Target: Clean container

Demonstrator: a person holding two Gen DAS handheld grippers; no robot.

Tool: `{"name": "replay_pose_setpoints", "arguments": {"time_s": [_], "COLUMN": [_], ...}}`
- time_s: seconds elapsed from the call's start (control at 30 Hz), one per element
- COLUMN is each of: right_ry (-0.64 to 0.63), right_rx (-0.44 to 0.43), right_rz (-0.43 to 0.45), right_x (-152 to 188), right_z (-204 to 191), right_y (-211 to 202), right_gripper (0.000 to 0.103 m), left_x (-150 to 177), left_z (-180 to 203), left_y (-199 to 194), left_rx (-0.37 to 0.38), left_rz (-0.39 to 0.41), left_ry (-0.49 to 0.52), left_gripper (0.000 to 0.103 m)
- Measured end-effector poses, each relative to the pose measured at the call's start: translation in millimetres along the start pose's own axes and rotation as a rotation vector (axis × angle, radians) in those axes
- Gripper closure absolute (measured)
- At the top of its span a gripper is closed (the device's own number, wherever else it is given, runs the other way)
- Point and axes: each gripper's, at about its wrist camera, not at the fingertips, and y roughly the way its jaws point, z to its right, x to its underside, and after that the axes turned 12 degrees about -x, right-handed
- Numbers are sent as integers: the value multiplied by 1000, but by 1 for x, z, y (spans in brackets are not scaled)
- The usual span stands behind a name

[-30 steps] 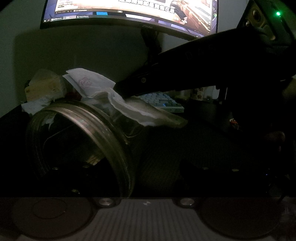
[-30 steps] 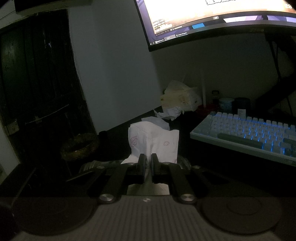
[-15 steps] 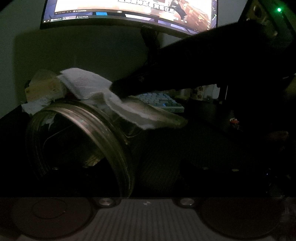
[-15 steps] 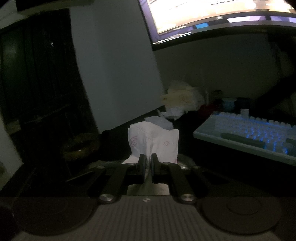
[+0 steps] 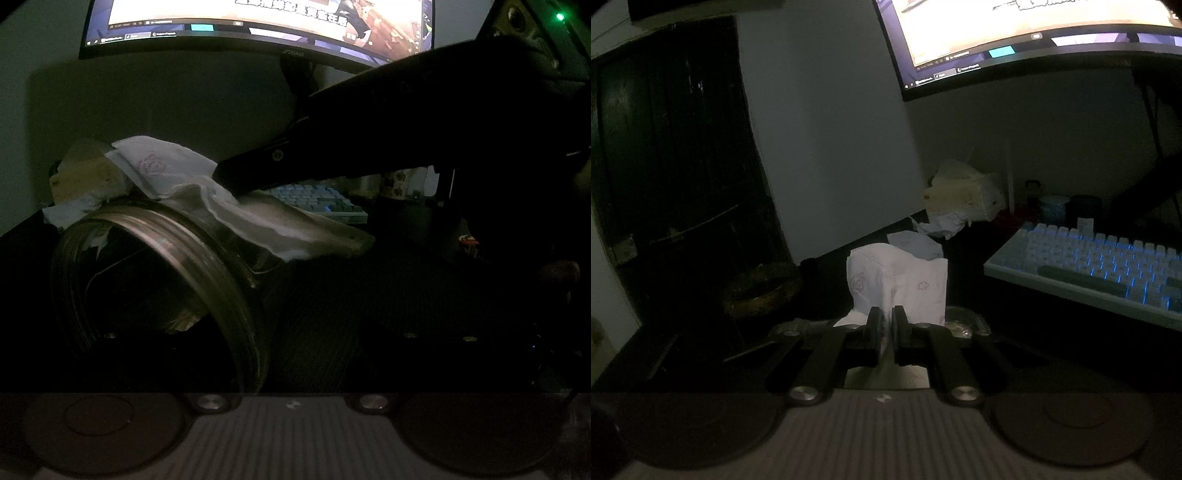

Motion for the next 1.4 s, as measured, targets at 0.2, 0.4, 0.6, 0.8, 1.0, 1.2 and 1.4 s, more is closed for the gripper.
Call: {"name": "replay_pose_setpoints", "arguments": {"time_s": [0.2, 0.4, 0.6, 0.8, 1.0, 1.2, 1.4], "right_ry": [2, 0, -1, 8, 6, 6, 8], "right_rx": [-1, -2, -2, 2, 0, -1, 4], "right_rz": [2, 2, 2, 4, 4, 4, 6], "right_x": [0, 1, 1, 1, 0, 0, 1], "right_z": [0, 0, 0, -2, -2, -2, -3], "right_y": [0, 1, 0, 1, 1, 1, 2], "right_gripper": [95, 95, 95, 95, 95, 95, 95], "left_x": [1, -1, -2, -3, -3, -5, -5], "left_z": [-1, -1, -3, -4, 0, -2, 0], "left_y": [2, 4, 8, 10, 10, 13, 12], "left_rx": [-1, -1, -2, -2, -4, -1, 2], "left_rz": [1, -1, 0, 1, 1, 0, 1], "left_ry": [2, -3, -2, 2, 1, -2, 0], "left_gripper": [25, 25, 25, 25, 25, 25, 24]}}
